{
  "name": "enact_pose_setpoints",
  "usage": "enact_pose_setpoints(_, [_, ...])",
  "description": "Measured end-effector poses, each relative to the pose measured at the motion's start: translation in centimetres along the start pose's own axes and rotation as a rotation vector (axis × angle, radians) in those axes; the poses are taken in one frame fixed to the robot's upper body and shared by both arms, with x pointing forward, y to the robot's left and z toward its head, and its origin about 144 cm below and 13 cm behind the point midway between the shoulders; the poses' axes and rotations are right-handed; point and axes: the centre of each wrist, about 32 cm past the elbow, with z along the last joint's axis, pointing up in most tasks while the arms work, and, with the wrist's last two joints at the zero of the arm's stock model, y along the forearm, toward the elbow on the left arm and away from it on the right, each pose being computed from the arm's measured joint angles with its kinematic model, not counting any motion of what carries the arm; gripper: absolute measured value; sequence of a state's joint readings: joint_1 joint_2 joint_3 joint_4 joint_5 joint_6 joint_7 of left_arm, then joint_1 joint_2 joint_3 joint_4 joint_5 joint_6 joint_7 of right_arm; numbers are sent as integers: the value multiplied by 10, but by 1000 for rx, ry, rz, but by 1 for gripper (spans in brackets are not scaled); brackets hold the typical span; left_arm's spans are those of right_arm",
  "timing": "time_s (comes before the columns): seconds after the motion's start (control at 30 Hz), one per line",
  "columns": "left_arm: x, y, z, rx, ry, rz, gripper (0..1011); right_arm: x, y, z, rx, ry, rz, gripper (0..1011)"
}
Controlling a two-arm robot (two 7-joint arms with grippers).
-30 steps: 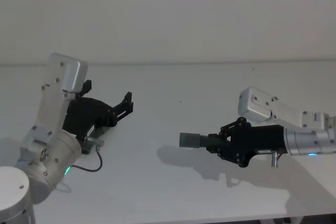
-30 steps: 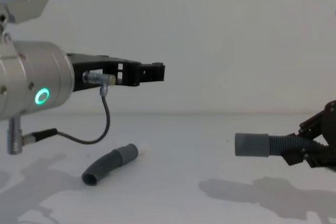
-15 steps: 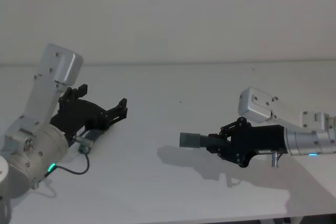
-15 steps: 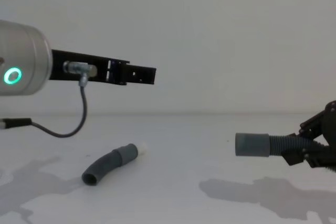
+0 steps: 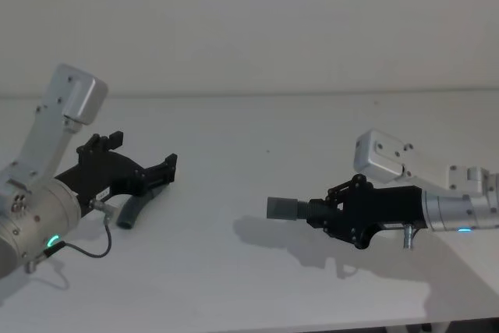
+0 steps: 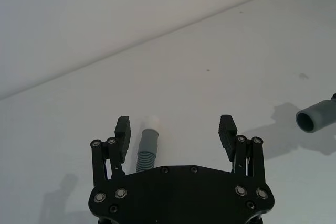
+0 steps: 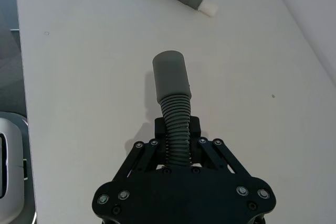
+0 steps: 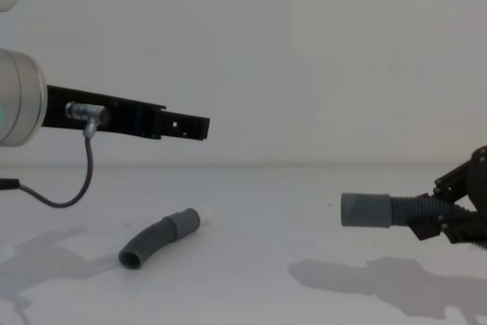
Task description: Use both hands to pick up one end of the pipe from the table, align the ends, and insert them.
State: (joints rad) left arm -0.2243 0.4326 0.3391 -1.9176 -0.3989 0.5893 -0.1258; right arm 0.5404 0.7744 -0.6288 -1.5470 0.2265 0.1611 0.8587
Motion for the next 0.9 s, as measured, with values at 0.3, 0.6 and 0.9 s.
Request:
enact_pose_setpoints(0.3, [16, -7, -8, 8, 10, -36, 1002, 0, 0, 0, 0, 0, 0, 213])
enact_pose_setpoints(0.6, [30, -12, -16, 21, 18, -63, 1002, 0, 0, 0, 0, 0, 0, 213])
enact_pose_setpoints(0.9, [41, -16, -24, 51, 27, -81, 1002, 0, 0, 0, 0, 0, 0, 213])
